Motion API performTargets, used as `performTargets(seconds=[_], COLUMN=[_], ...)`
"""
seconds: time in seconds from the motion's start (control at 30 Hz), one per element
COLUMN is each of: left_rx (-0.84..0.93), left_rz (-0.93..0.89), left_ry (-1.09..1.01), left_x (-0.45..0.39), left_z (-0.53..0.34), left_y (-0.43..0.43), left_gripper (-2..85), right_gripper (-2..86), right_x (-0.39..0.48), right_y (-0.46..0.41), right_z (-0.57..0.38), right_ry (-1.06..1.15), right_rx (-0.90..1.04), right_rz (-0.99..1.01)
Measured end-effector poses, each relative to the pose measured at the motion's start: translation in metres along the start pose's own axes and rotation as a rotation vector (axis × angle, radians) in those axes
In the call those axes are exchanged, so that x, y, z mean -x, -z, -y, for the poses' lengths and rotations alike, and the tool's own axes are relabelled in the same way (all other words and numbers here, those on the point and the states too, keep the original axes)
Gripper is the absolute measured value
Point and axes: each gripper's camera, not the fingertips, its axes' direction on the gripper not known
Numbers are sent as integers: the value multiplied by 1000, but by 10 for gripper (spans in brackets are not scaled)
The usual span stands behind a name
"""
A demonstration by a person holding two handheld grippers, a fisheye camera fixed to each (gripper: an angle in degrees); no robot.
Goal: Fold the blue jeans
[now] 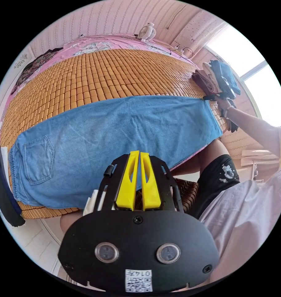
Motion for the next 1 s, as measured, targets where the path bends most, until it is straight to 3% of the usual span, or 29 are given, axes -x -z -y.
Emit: performTargets(seconds=[0.17,0.27,0.4,0.5,0.67,0.87,1.0], left_rx=[7,-19,-43,-51,-81,-325,-375], left_rz=[-16,2,-26,-42,8,56,198], left_ry=[46,31,13,26,14,48,248], left_x=[12,14,12,14,21,107,195], left_z=[-27,-40,-57,-68,-85,-144,-208], left_y=[9,15,17,19,39,119,159], left_gripper=[-10,-10,-10,-9,-3,53,72], right_gripper=[-9,-9,-10,-10,-9,10,71], right_x=[-29,-6,88,172,304,428,519], right_y=[16,58,106,116,144,220,272], right_z=[8,-4,-25,-27,-17,18,55], right_ry=[-277,-269,98,364,695,1015,1186], right_rx=[35,-99,-225,-150,-108,-196,-251], right_rz=[255,-10,89,251,307,424,434])
